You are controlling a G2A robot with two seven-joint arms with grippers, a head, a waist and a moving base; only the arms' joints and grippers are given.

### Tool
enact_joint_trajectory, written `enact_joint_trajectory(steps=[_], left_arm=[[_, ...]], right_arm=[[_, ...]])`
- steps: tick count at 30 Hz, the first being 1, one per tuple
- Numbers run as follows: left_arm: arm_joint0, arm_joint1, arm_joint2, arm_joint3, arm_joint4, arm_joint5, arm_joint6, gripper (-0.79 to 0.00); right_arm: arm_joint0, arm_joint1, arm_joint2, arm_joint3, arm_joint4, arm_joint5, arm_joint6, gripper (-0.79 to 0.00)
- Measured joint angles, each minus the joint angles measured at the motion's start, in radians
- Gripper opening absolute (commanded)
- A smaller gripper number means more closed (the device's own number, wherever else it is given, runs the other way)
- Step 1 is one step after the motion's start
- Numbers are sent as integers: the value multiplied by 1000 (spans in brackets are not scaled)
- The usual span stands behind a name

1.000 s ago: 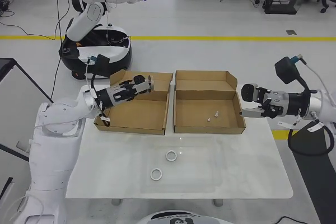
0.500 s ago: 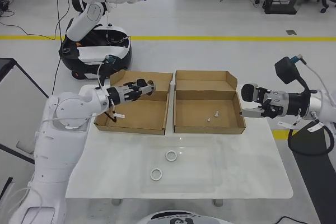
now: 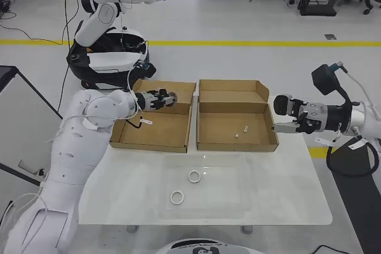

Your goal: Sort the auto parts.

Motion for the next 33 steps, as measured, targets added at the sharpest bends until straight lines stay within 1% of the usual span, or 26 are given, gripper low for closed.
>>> enact_joint_trajectory(steps=[8, 16, 25, 33], left_arm=[[-24, -3, 69, 79, 101, -11, 3, -785], [-41, -12, 143, 138, 170, -16, 7, -785], [-80, -30, 235, 208, 258, -21, 10, -785], [-119, -54, 315, 278, 304, -21, 15, -785]], right_arm=[[0, 0, 0, 0, 0, 0, 0, 0], [0, 0, 0, 0, 0, 0, 0, 0], [0, 0, 0, 0, 0, 0, 0, 0], [0, 0, 0, 0, 0, 0, 0, 0]])
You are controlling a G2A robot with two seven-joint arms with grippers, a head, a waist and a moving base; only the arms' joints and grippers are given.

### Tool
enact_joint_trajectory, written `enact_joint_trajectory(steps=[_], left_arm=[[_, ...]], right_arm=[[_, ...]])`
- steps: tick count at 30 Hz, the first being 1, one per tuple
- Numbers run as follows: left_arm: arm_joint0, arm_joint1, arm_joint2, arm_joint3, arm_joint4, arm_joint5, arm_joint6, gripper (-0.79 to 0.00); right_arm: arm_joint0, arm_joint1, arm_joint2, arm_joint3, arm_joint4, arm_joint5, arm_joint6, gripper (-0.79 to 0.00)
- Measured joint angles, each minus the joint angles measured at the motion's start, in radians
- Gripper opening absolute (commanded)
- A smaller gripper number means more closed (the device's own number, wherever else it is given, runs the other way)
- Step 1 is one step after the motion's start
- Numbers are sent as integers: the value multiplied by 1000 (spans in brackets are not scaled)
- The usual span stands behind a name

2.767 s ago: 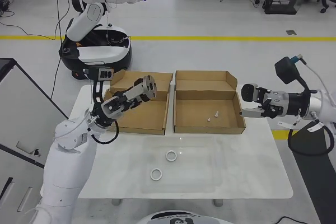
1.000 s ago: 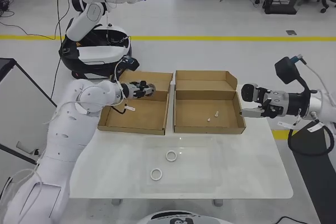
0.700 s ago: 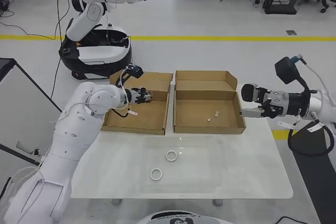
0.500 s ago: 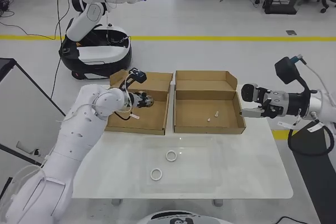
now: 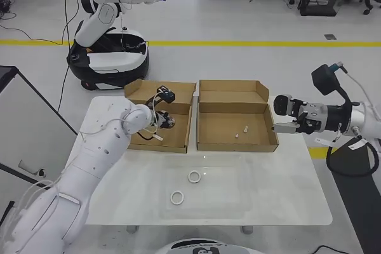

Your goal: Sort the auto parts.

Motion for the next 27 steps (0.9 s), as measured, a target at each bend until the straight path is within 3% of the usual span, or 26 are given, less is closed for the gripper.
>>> enact_joint_trajectory(steps=[10, 22, 24, 27], left_arm=[[-39, -24, 64, 85, 64, 4, 27, -785], [-25, -37, 79, 123, 62, 19, 39, -785], [-23, -38, 78, 124, 60, 23, 39, -582], [-21, -40, 76, 122, 59, 30, 36, -459]], right_arm=[[0, 0, 0, 0, 0, 0, 0, 0], [0, 0, 0, 0, 0, 0, 0, 0], [0, 0, 0, 0, 0, 0, 0, 0], [0, 0, 0, 0, 0, 0, 0, 0]])
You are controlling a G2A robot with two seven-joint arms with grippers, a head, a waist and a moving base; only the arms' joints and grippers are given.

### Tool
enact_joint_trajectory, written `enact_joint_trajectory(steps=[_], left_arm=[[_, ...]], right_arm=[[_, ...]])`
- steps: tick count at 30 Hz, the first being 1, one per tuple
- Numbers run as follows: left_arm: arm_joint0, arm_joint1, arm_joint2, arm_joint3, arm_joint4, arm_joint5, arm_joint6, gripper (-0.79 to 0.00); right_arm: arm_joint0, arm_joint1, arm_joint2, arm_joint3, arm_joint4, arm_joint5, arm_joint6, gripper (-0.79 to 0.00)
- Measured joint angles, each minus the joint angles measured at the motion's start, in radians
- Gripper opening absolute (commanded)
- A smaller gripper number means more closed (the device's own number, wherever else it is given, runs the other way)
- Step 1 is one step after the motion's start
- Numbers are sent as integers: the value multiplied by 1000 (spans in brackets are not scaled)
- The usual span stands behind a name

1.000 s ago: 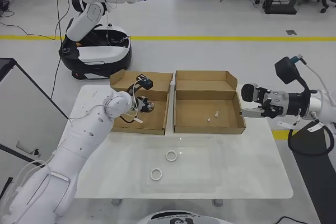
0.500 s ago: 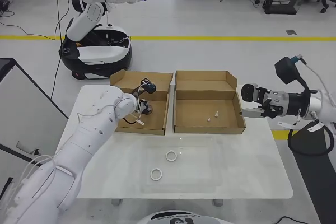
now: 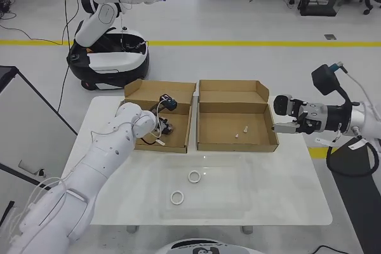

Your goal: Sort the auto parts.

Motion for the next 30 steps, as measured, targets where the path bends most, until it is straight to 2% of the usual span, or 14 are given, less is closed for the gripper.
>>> enact_joint_trajectory(steps=[3, 7, 8, 12, 16, 19, 24, 30], left_arm=[[2, -1, 0, -4, 8, 7, -3, -382], [7, -1, -3, -15, 16, 17, -6, -22], [8, -1, -5, -19, 17, 19, -7, 0], [16, 3, -22, -50, 20, 36, -11, 0], [33, 15, -59, -122, 26, 58, -28, 0], [58, 30, -106, -202, 16, 73, -59, 0], [131, 57, -177, -388, -19, 43, -136, 0], [214, 77, -215, -577, -77, 21, -250, 0]], right_arm=[[0, 0, 0, 0, 0, 0, 0, 0], [0, 0, 0, 0, 0, 0, 0, 0], [0, 0, 0, 0, 0, 0, 0, 0], [0, 0, 0, 0, 0, 0, 0, 0], [0, 0, 0, 0, 0, 0, 0, 0], [0, 0, 0, 0, 0, 0, 0, 0], [0, 0, 0, 0, 0, 0, 0, 0], [0, 0, 0, 0, 0, 0, 0, 0]])
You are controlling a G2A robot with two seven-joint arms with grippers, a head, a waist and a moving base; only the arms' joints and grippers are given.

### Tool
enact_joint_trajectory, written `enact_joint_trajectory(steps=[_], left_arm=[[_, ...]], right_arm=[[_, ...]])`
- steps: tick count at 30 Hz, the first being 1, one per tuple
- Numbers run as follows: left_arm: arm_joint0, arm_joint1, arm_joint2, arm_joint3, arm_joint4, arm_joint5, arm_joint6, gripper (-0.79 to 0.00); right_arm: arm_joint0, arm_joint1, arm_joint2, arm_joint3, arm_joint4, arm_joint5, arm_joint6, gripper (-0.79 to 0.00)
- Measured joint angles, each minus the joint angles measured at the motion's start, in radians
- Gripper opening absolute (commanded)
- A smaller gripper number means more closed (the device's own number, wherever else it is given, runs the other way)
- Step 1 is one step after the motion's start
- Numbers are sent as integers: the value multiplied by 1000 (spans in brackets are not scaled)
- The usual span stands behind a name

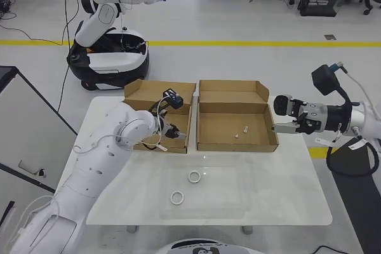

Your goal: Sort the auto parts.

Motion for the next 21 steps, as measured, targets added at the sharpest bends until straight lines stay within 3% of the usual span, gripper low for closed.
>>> enact_joint_trajectory(steps=[5, 11, 21], left_arm=[[53, 4, 5, -100, -96, 13, -49, 0], [78, 6, 32, -172, -99, 48, -82, 0], [81, 5, 34, -179, -98, 53, -78, 0]], right_arm=[[0, 0, 0, 0, 0, 0, 0, 0], [0, 0, 0, 0, 0, 0, 0, 0], [0, 0, 0, 0, 0, 0, 0, 0]])
